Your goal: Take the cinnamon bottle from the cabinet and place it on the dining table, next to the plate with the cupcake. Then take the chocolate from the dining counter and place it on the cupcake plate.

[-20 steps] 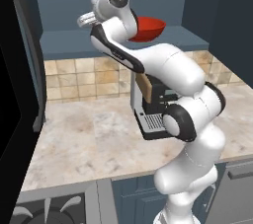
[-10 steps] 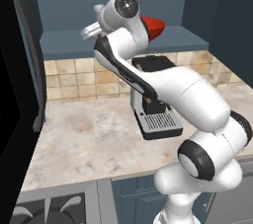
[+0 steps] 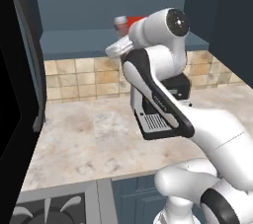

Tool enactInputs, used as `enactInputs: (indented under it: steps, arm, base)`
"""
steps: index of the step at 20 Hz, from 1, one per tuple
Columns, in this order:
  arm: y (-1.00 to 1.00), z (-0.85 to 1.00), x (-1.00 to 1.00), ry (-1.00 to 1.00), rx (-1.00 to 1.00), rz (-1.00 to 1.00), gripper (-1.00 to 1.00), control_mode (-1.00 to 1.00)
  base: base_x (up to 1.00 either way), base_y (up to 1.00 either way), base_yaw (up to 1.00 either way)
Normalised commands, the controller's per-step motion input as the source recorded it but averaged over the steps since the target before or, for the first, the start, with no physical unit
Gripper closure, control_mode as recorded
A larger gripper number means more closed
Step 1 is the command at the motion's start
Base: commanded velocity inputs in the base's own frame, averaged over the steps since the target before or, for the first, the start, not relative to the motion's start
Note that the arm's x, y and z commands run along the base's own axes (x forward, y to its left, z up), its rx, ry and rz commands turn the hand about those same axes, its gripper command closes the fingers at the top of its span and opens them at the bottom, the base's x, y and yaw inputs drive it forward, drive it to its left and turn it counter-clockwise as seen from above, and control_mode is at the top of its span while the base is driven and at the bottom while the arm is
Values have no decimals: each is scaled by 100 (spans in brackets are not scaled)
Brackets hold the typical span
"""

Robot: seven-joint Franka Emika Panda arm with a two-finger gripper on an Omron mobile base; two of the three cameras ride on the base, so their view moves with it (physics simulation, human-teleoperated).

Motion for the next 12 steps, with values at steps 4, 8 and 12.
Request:
enactInputs:
  steps: [4, 8, 12]
  arm:
    - [-66, -4, -95, -8, 6, 7, 100, -100]
    - [-66, -13, -70, -7, 13, 4, 100, -100]
    - [-56, -19, -57, -1, 14, 3, 100, -100]
  base:
    - [0, 0, 0]
    - [0, 0, 0]
    - [0, 0, 0]
